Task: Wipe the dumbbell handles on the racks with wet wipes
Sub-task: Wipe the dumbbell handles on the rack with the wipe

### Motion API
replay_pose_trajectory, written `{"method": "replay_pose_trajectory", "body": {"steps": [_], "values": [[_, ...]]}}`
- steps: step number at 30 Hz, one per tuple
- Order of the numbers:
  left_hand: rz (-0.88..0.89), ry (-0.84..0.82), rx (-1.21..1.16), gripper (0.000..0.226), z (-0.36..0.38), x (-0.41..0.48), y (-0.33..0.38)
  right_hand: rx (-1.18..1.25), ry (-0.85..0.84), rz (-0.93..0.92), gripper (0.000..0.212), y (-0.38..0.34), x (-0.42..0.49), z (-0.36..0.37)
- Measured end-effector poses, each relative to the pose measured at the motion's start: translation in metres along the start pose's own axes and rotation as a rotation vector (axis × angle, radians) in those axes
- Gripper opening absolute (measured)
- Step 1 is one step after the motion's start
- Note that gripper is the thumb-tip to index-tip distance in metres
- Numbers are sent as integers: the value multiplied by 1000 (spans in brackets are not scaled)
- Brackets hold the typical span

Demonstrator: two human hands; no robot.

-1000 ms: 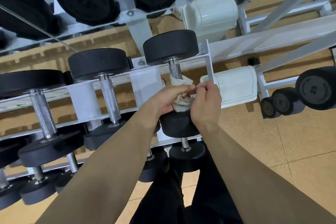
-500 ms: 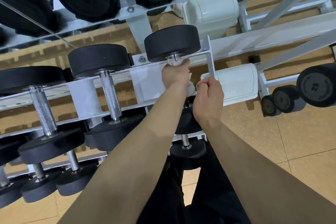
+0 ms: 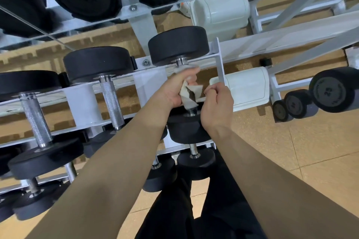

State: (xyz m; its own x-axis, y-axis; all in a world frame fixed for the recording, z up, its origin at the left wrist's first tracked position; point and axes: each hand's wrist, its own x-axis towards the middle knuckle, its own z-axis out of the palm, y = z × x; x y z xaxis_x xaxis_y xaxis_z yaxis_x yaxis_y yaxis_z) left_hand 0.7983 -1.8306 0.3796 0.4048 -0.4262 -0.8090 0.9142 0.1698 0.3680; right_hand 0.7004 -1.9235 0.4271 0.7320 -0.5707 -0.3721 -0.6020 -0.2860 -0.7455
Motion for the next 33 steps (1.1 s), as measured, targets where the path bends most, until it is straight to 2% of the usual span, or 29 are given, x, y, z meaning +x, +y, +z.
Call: {"method": "replay_pose_trajectory", "body": {"steps": [1, 3, 5, 6, 8, 10, 12, 14, 17, 19, 21, 24, 27, 28, 30, 31, 33], "values": [[31, 35, -20, 30, 6, -1, 6, -5, -1, -1, 20, 0, 0, 0], [122, 213, 4, 16, 23, -7, 16, -17, -2, 0, 21, 0, -1, 0], [214, 501, 27, 32, 38, -5, 14, -22, -3, 9, 22, -1, 0, 1], [237, 619, 65, 33, 45, -5, 11, -22, -5, 13, 23, -1, 1, 1], [205, 719, 222, 25, 54, -9, -2, -20, -11, 10, 24, -1, 0, 1], [125, 683, 354, 21, 49, -13, -16, -18, -16, 6, 25, -2, 0, 0], [65, 558, 413, 21, 35, -20, -26, -18, -18, 14, 27, -2, -1, 0], [49, 319, 411, 21, 18, -23, -26, -21, -21, 16, 29, -4, -1, 0], [-18, -38, 269, 10, 0, -23, -19, -15, -28, 15, 26, -3, -1, 0], [-52, -135, 179, 34, -8, -11, -18, -14, -22, 12, 25, -2, 0, 0], [-29, -174, 76, 42, -8, -2, -20, -16, -15, 10, 23, -1, 1, 0], [35, -74, -31, 41, 1, 1, -12, -18, -12, 14, 23, 1, 1, 0], [133, 218, -5, 23, 21, -3, 10, -24, -11, 10, 24, 2, 2, 1], [153, 339, 37, 29, 28, -3, 13, -29, -13, 13, 24, 1, 1, 0], [198, 567, 141, 29, 40, -2, 10, -29, -17, 16, 25, 1, 1, 0], [202, 624, 229, 28, 43, -3, 6, -25, -13, 15, 26, 1, 1, 0], [156, 600, 395, 25, 41, -9, -6, -19, -7, 5, 26, 1, 0, 0]]}}
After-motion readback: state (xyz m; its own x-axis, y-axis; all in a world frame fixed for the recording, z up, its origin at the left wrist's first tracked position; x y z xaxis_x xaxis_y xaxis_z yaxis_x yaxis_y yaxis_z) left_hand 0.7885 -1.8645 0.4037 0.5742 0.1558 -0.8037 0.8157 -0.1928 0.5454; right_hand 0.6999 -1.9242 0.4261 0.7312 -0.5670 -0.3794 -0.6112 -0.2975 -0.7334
